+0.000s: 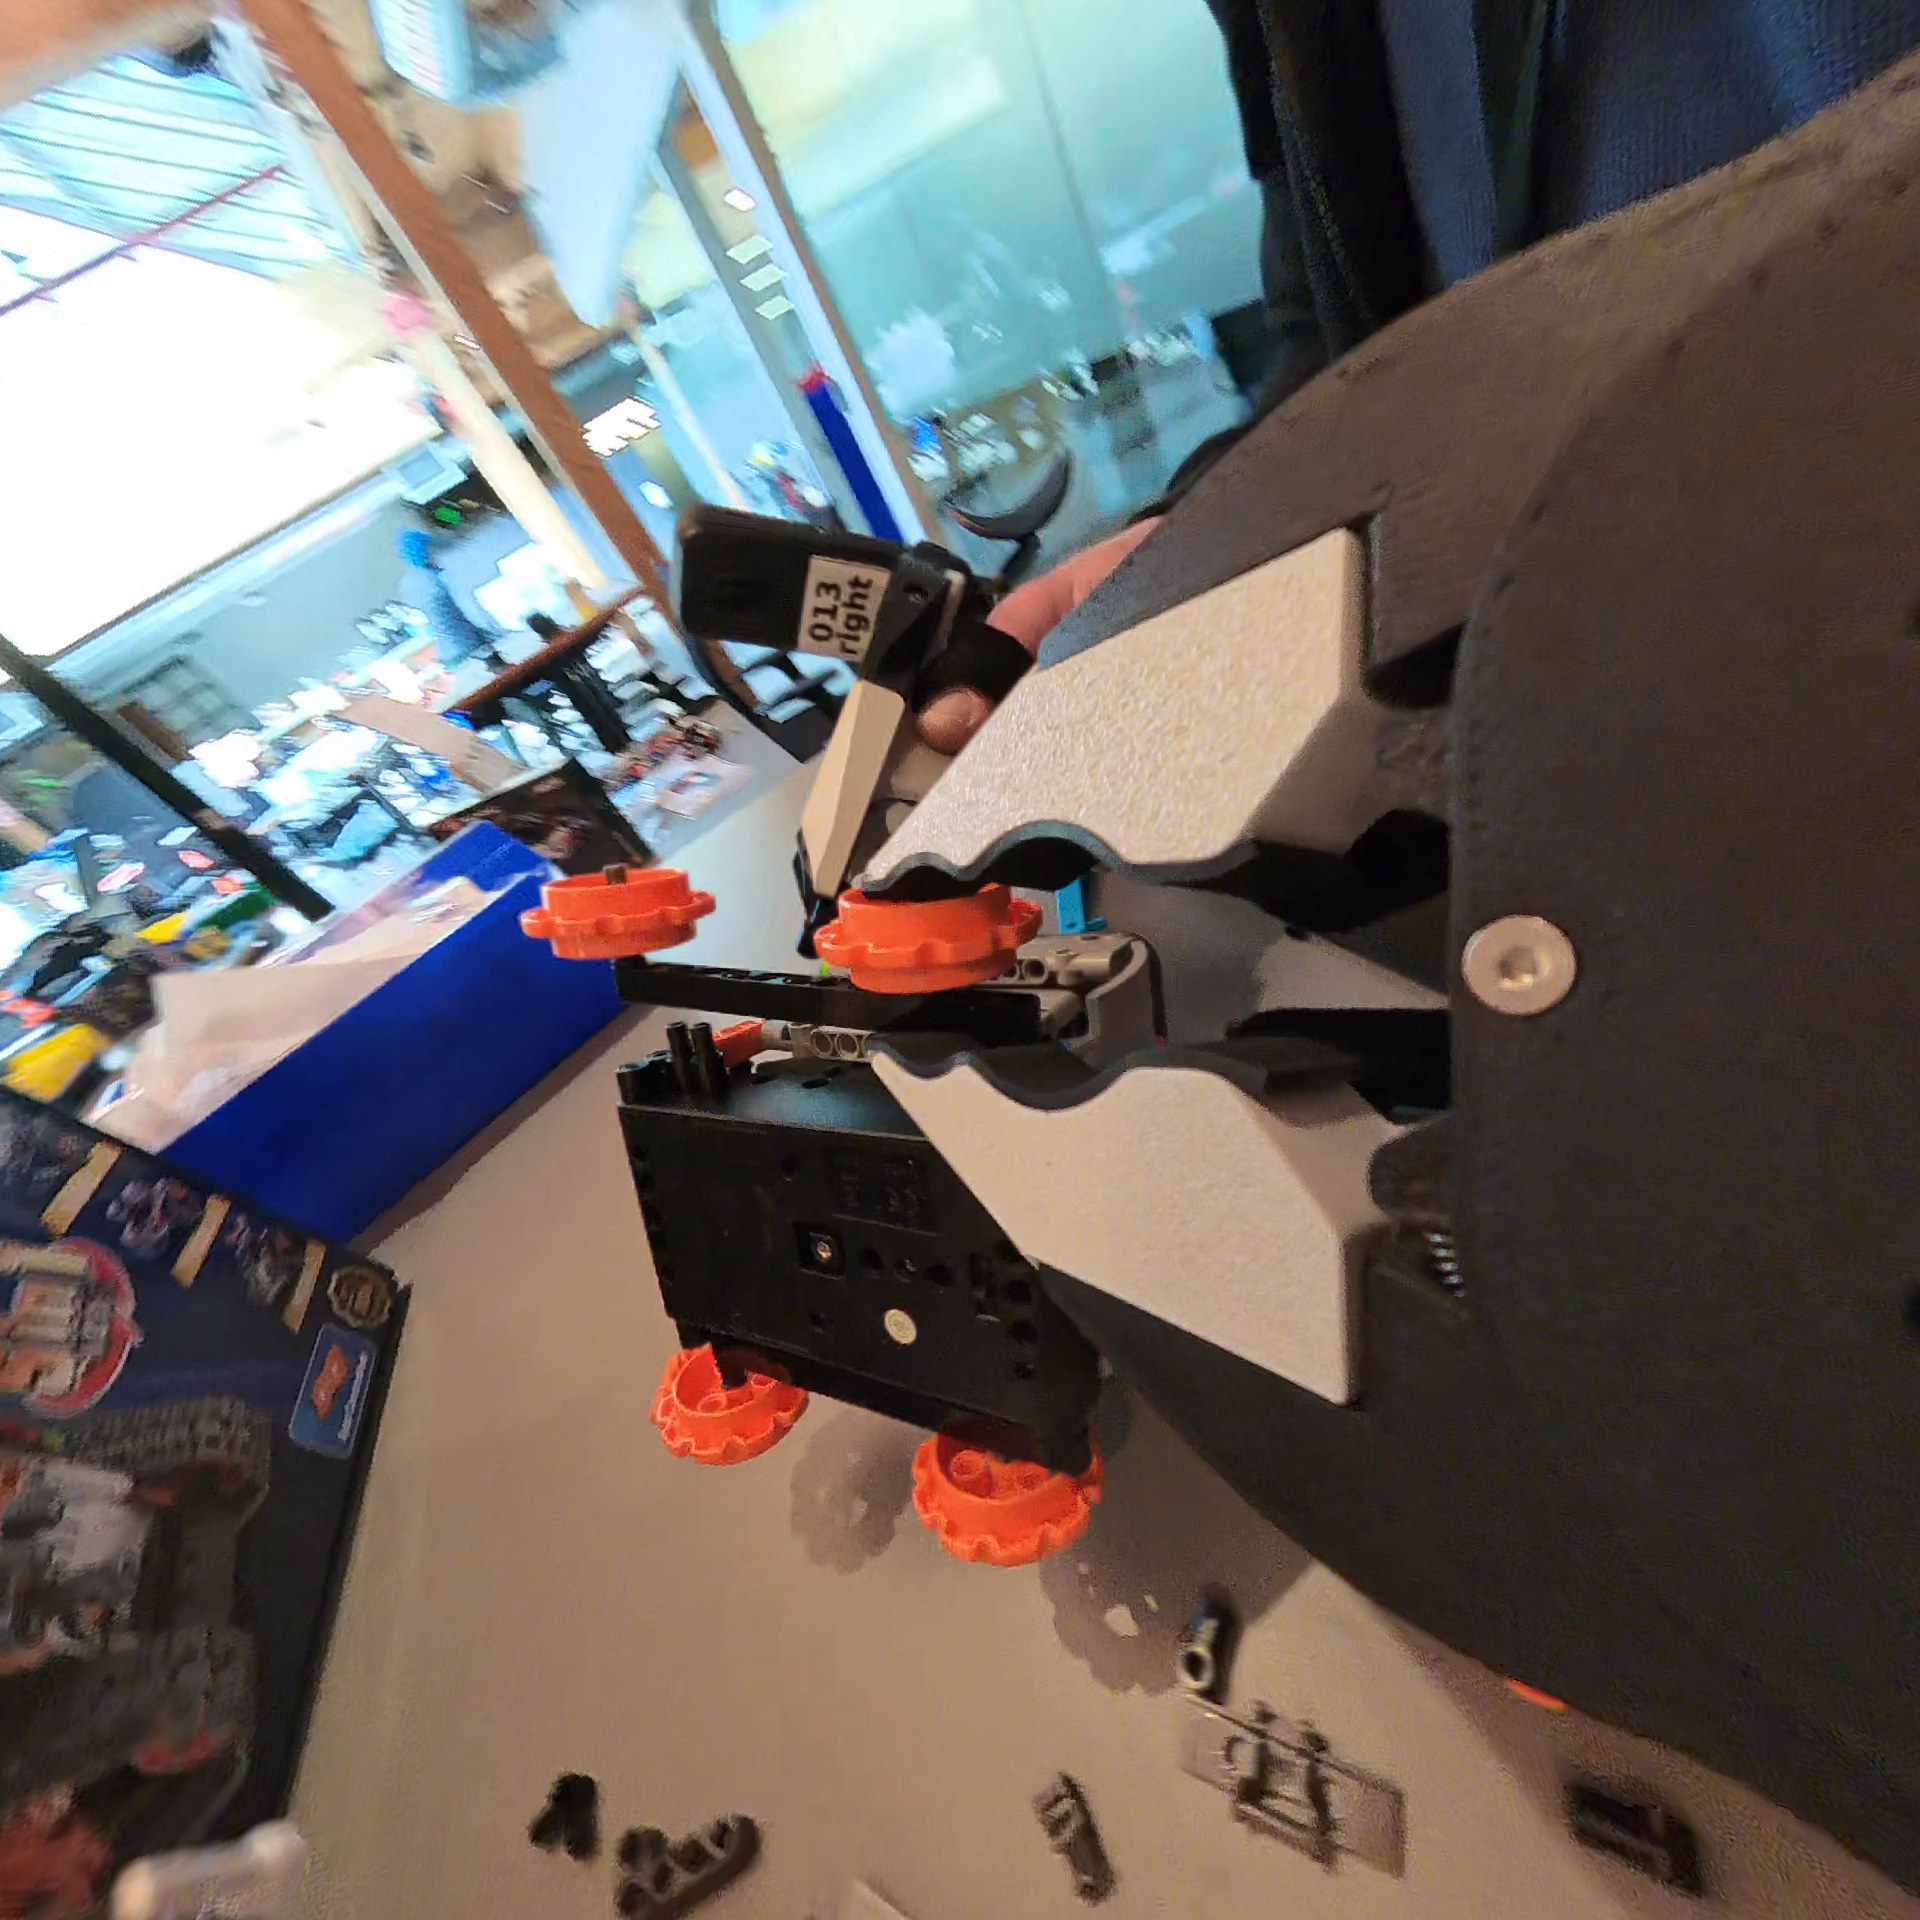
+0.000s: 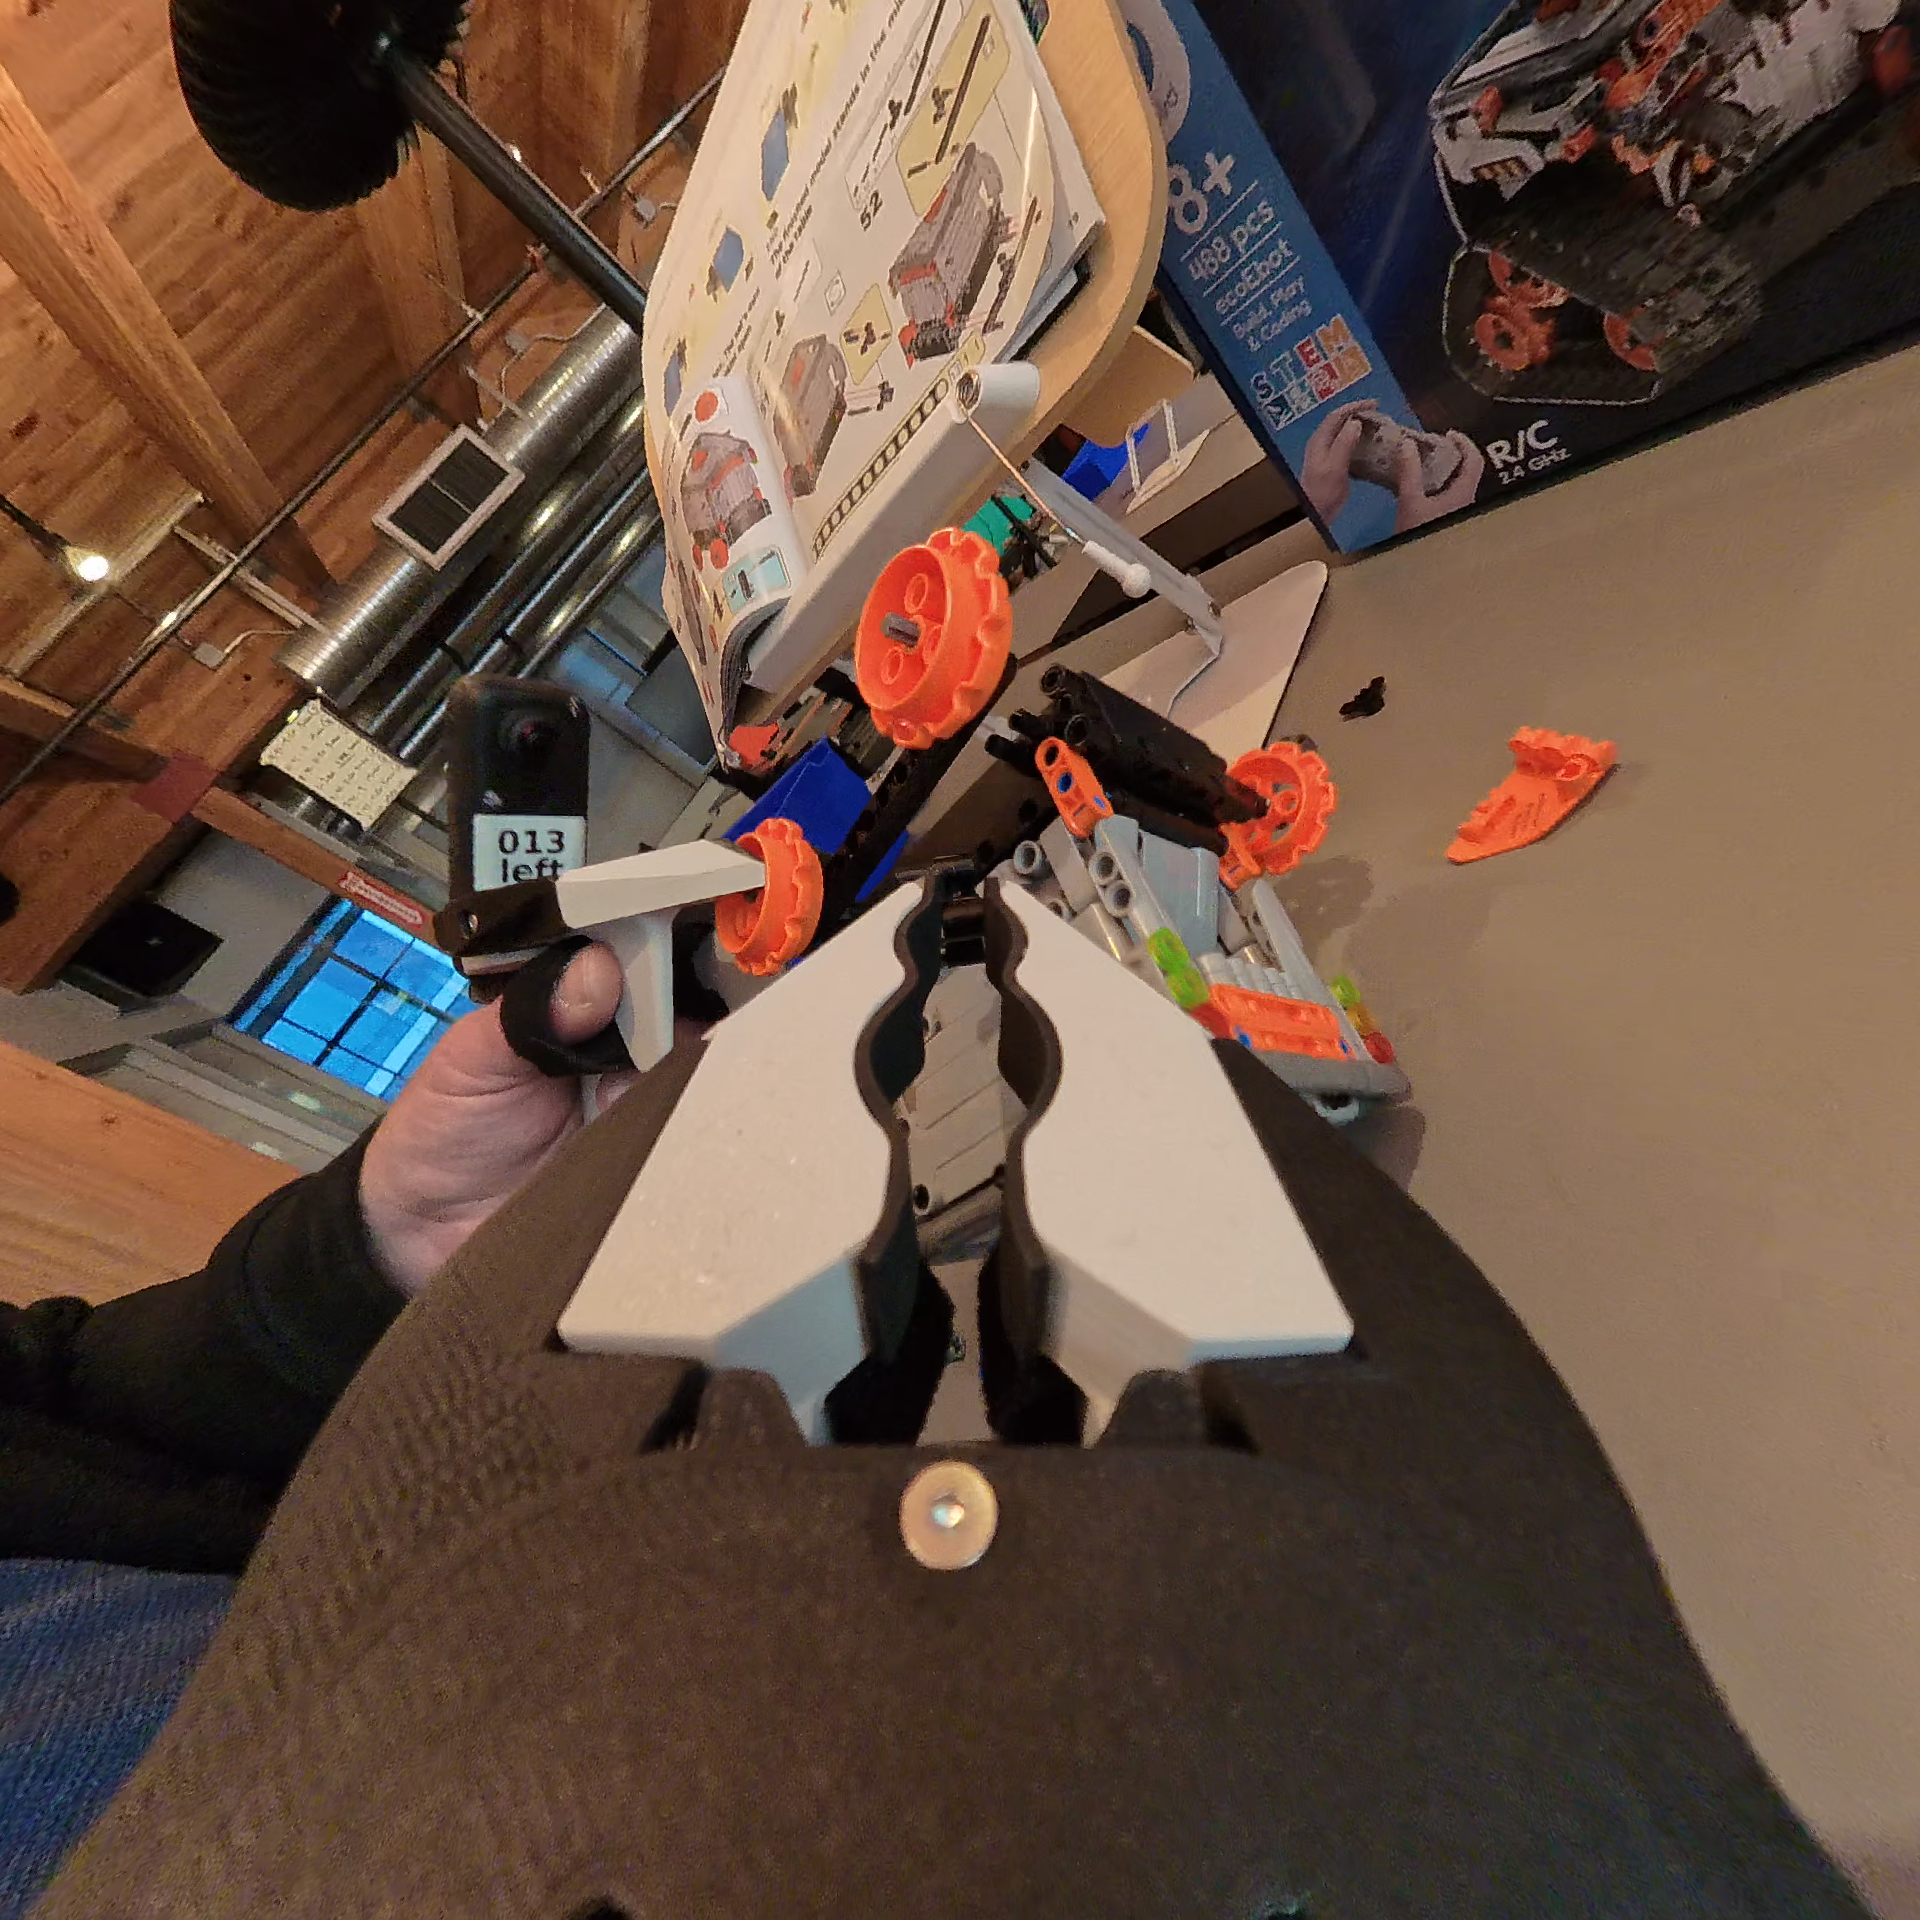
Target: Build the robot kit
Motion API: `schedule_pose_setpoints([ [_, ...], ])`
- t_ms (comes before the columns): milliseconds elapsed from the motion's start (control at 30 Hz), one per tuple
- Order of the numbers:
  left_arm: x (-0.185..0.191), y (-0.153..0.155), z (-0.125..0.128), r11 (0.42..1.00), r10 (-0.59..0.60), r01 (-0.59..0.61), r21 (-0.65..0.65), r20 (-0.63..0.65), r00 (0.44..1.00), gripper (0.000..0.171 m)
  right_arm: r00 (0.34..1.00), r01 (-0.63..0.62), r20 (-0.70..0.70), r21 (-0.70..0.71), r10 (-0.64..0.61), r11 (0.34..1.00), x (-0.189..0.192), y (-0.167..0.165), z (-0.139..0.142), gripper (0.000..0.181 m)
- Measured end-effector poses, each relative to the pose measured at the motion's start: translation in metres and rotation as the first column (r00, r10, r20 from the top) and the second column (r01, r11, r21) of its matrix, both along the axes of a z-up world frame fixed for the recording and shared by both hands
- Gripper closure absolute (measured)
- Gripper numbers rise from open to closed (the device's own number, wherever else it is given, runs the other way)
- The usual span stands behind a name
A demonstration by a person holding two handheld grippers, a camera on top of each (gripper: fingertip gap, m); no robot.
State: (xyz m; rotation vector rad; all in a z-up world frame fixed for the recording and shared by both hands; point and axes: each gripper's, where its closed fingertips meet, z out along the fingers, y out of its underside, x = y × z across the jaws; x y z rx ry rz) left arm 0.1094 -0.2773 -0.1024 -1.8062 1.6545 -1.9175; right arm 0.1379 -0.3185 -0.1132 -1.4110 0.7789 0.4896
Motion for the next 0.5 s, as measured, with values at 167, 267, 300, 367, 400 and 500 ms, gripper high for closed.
schedule_pose_setpoints([
  [167, -0.015, 0.031, -0.016, 0.950, 0.165, -0.174, -0.260, -0.057, 0.985, 0.147, 0.997, -0.061, 0.040, -0.048, 0.063, 0.997, -0.006, 0.016, 0.002, 0.177],
  [267, -0.023, 0.032, -0.020, 0.924, 0.205, -0.211, -0.318, -0.053, 0.977, 0.147, 0.993, -0.088, 0.076, -0.085, 0.095, 0.992, -0.009, 0.024, 0.004, 0.177],
  [300, -0.024, 0.029, -0.020, 0.926, 0.203, -0.209, -0.316, -0.051, 0.978, 0.147, 0.991, -0.100, 0.083, -0.096, 0.108, 0.990, -0.011, 0.027, 0.004, 0.177],
  [367, -0.025, 0.025, -0.019, 0.932, 0.192, -0.196, -0.305, -0.044, 0.980, 0.147, 0.989, -0.115, 0.085, -0.111, 0.125, 0.987, -0.013, 0.031, 0.004, 0.177],
  [400, -0.025, 0.024, -0.019, 0.941, 0.175, -0.178, -0.287, -0.035, 0.984, 0.146, 0.988, -0.122, 0.085, -0.115, 0.132, 0.986, -0.013, 0.033, 0.004, 0.177],
  [500, -0.024, 0.023, -0.018, 0.959, 0.142, -0.144, -0.245, -0.024, 0.990, 0.143, 0.988, -0.132, 0.065, -0.099, 0.139, 0.986, -0.014, 0.035, 0.004, 0.177],
])
